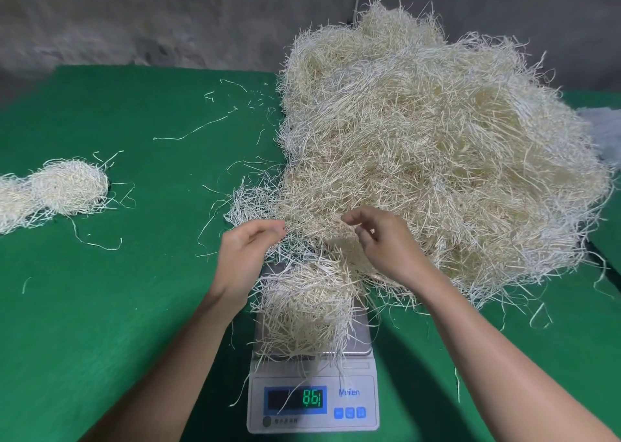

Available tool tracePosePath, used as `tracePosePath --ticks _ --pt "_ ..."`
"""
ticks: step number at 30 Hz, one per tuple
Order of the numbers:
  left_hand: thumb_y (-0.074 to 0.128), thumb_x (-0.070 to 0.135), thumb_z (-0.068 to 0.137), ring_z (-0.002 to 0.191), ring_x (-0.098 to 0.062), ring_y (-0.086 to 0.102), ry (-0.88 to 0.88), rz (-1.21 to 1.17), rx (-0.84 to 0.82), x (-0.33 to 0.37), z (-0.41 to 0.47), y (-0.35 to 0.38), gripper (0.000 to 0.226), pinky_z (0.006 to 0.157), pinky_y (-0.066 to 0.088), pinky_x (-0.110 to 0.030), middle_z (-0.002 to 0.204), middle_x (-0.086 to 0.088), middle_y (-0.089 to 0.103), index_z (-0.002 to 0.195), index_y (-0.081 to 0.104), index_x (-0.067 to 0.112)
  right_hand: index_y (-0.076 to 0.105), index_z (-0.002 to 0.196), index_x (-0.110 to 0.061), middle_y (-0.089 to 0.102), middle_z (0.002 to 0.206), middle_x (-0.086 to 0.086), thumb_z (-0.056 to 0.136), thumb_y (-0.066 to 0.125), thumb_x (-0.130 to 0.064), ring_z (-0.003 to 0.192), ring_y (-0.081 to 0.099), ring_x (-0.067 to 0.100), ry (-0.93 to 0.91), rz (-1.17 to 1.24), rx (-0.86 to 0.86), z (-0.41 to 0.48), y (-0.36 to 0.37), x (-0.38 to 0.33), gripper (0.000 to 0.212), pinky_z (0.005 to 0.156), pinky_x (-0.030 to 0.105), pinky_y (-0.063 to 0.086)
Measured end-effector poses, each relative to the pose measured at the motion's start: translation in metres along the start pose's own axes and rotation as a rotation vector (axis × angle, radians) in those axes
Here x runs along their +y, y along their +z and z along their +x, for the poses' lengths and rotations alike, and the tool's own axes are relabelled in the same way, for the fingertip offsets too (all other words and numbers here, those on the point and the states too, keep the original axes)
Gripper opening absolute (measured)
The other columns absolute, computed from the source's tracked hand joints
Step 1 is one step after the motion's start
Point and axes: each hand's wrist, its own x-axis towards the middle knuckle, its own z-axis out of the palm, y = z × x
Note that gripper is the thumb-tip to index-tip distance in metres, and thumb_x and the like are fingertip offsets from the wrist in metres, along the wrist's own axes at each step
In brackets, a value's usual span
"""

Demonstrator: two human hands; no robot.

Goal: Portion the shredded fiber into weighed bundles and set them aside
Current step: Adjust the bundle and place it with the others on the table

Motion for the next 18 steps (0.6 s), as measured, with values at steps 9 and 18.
tracePosePath --ticks 9,18 --pt "0.061 0.010 0.085 0.089 -0.013 0.065 -0.098 -0.018 -0.023 0.013 0.039 0.024 0.015 0.087 0.049 -0.028 0.093 0.006 0.072 0.085 0.069 0.022 0.056 0.125 -0.008 0.058 0.129 0.009 0.091 0.049 0.006 0.115 0.057 0.019 0.032 -0.117 0.012 0.087 -0.011 0.011 0.038 0.100 0.028 0.044" --pt "0.058 0.008 0.089 0.083 -0.023 0.060 -0.154 0.090 0.019 0.022 0.111 0.042 0.018 0.073 0.050 -0.029 0.093 -0.001 0.069 0.093 0.067 0.023 0.048 0.125 -0.018 0.038 0.138 0.017 0.081 0.066 -0.009 0.100 0.056 0.027 -0.046 -0.856 -0.281 0.172 0.021 0.051 0.049 0.084 0.036 0.054"
